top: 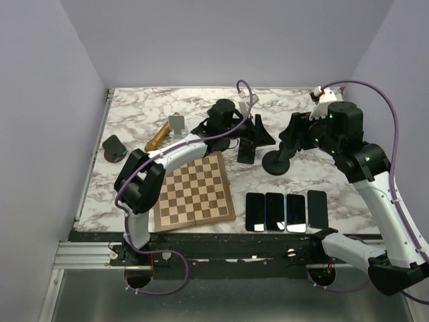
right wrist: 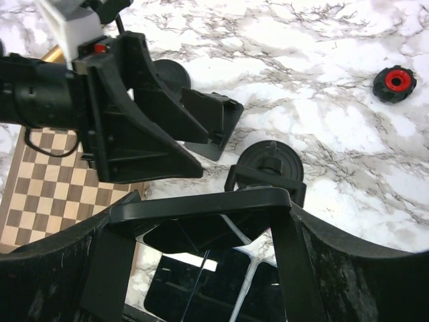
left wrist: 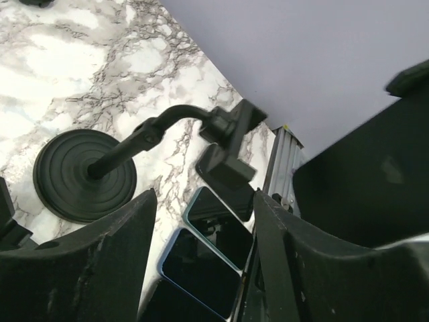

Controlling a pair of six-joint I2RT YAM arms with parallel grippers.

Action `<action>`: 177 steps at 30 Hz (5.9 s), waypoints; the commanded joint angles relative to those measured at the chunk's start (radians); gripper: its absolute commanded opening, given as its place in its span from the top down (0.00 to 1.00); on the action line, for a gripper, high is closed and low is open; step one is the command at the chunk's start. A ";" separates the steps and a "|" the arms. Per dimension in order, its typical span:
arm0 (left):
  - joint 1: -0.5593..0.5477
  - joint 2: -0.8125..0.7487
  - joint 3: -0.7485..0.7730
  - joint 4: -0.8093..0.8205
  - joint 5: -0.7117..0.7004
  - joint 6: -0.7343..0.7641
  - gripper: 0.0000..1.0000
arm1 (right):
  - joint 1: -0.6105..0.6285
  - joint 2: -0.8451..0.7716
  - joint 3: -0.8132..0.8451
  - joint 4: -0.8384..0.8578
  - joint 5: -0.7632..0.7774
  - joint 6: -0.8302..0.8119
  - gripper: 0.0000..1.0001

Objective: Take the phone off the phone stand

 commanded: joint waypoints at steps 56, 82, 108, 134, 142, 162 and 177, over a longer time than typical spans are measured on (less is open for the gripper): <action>0.045 -1.210 -0.405 -0.587 -0.686 0.547 0.18 | -0.358 0.541 -0.293 0.046 0.893 -0.247 0.99; -0.037 -1.265 -0.433 -0.565 -0.786 0.604 0.14 | -0.456 0.599 -0.486 0.104 0.637 -0.314 0.87; -0.037 -1.256 -0.436 -0.564 -0.801 0.611 0.13 | -0.454 0.571 -0.587 0.105 0.535 -0.384 0.32; -0.038 -1.233 -0.446 -0.562 -0.844 0.636 0.12 | -0.448 0.319 -0.524 0.190 0.654 -0.369 0.00; -0.051 -1.216 -0.463 -0.546 -0.884 0.655 0.11 | -0.373 0.032 -0.487 0.177 0.678 -0.335 0.00; -0.080 -1.184 -0.598 -0.386 -1.158 0.738 0.01 | -0.272 -0.682 -0.616 0.356 0.287 -0.346 0.00; -0.066 -1.342 -0.851 0.035 -1.383 0.983 0.01 | -0.184 -0.899 -0.798 0.625 0.366 -0.090 0.00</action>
